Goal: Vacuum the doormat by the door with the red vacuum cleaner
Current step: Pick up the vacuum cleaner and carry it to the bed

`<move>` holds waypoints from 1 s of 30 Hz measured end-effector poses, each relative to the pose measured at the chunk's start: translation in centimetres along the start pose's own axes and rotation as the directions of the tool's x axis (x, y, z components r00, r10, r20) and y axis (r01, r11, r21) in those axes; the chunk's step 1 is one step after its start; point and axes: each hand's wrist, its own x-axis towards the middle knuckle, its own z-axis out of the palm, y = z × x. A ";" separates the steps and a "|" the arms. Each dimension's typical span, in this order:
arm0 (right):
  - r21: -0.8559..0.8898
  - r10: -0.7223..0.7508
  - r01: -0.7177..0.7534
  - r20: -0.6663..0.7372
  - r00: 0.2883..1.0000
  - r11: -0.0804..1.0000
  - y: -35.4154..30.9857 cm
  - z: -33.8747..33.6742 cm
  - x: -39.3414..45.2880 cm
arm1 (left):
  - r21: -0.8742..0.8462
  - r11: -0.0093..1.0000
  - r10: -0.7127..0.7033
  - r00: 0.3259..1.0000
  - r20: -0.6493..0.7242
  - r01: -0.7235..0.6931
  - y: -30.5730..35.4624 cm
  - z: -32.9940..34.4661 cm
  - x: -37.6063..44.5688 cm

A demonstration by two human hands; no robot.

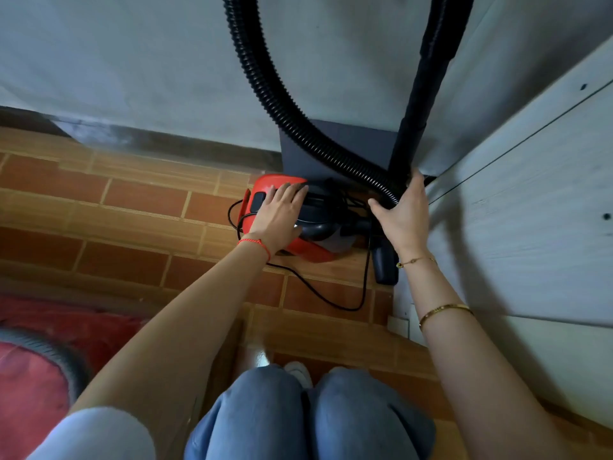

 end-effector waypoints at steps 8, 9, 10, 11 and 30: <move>0.109 -0.052 0.056 -0.038 0.998 0.992 1.4 0.1 1.9 | 0.092 0.995 0.021 1.000 0.019 -0.022 0.3 0.6 3.8; 0.128 -0.052 0.053 -0.015 0.999 0.990 1.3 0.1 2.0 | 0.077 0.997 0.020 0.999 0.027 -0.022 0.3 0.4 4.1; 0.140 -0.048 0.047 0.004 0.999 0.989 1.2 0.1 2.2 | 0.060 0.998 0.027 0.999 0.035 -0.029 0.3 0.3 4.4; 0.141 -0.044 0.040 0.019 0.999 0.989 1.1 0.1 2.3 | 0.041 0.998 0.038 0.998 0.048 -0.040 0.3 0.2 4.6; 0.021 -0.004 0.004 0.024 1.000 1.000 0.2 0.9 3.5 | 0.049 0.991 0.115 0.987 0.117 -0.121 0.1 0.1 5.8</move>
